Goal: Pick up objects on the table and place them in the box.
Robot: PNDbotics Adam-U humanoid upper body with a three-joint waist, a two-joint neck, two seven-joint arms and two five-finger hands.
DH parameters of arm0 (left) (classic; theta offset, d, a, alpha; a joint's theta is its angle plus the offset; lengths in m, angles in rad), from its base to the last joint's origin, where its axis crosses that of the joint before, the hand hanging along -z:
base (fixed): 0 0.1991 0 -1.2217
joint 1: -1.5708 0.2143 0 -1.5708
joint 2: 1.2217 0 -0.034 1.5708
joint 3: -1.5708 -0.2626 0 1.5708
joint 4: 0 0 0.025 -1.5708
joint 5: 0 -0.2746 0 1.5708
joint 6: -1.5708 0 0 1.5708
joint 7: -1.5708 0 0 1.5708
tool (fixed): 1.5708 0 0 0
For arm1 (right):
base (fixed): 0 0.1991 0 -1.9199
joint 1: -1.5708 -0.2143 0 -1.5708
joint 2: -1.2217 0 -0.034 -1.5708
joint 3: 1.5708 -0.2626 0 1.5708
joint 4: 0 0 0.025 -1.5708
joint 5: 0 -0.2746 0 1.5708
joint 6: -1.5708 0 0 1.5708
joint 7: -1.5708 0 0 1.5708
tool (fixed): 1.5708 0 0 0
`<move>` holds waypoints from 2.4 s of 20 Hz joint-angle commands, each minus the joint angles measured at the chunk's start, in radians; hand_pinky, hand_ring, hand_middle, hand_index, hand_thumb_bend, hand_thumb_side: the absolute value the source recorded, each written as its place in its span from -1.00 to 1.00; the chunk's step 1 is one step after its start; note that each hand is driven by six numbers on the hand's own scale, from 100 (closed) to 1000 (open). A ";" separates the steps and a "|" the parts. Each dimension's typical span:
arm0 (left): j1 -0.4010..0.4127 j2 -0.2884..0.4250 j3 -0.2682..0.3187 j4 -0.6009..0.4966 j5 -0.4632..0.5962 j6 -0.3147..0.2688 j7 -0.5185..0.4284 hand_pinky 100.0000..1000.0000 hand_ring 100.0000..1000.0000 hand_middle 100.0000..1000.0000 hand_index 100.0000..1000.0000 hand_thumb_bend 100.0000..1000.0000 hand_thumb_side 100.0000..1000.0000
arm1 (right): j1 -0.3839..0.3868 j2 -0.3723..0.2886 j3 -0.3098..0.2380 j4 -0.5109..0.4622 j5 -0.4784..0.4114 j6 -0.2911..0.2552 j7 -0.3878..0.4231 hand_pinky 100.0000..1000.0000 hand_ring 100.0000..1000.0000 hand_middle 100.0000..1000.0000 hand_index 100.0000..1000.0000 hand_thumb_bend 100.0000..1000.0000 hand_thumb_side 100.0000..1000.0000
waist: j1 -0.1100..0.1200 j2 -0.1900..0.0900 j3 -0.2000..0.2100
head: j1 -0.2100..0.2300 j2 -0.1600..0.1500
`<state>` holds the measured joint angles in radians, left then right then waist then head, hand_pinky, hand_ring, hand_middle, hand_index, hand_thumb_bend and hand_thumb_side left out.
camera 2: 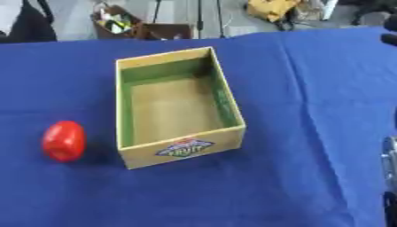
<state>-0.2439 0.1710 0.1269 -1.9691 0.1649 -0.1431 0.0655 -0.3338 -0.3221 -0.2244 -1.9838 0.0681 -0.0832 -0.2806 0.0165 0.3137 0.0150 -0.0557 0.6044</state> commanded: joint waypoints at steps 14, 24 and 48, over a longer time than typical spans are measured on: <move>-0.423 0.461 -0.101 0.179 -0.851 0.046 -0.676 -0.55 0.09 0.23 0.89 -1.00 0.85 | 0.007 -0.025 0.007 -0.016 -0.002 0.003 0.014 0.38 0.40 0.16 0.47 -1.00 0.58 | 0.010 -0.035 -0.017 | -0.004 -0.001; -0.589 0.474 -0.278 0.530 -0.896 0.019 -0.971 -0.12 0.38 0.54 1.00 0.28 0.97 | 0.013 -0.027 0.016 -0.016 -0.005 0.007 0.025 0.38 0.40 0.16 0.48 -1.00 0.59 | 0.021 -0.041 -0.028 | 0.011 -0.003; -0.570 0.492 -0.355 0.741 -1.053 -0.150 -0.973 0.00 0.42 0.68 1.00 0.68 0.54 | 0.017 -0.028 0.018 -0.016 -0.004 0.010 0.030 0.39 0.40 0.16 0.48 -1.00 0.59 | 0.025 -0.038 -0.023 | 0.008 -0.008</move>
<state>-0.8010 0.6295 -0.2278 -1.2257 -0.8967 -0.2429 -0.8643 -0.3082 -0.3231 -0.2074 -1.9838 0.0671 -0.0704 -0.2543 0.0437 0.2944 -0.0071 -0.0467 0.6047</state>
